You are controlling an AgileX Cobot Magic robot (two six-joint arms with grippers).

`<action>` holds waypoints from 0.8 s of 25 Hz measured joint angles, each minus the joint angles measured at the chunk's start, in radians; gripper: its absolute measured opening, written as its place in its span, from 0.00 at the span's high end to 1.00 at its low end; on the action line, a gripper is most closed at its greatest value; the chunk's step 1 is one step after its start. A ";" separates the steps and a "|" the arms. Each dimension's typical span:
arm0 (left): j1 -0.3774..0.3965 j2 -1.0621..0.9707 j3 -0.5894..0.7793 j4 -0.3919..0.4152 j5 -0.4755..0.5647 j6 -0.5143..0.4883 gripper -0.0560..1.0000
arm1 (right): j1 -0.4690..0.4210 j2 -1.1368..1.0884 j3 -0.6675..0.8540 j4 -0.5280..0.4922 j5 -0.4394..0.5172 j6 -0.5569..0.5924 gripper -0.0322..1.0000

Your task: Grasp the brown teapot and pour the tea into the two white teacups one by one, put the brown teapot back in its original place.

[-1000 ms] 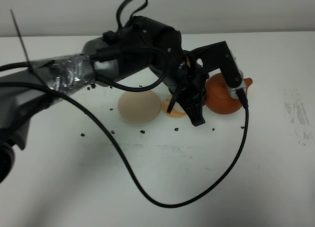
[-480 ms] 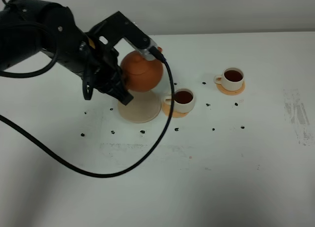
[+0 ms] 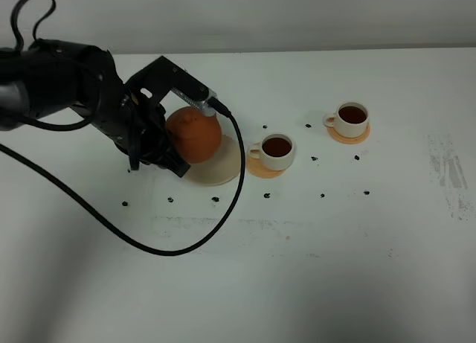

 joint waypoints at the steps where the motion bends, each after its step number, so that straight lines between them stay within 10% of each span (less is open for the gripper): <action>1: 0.000 0.016 0.000 -0.003 -0.002 -0.001 0.84 | 0.000 0.000 0.000 0.000 0.000 0.000 0.55; 20: -0.011 0.102 0.000 -0.023 -0.100 -0.002 0.84 | 0.000 0.000 0.000 0.000 0.000 0.000 0.55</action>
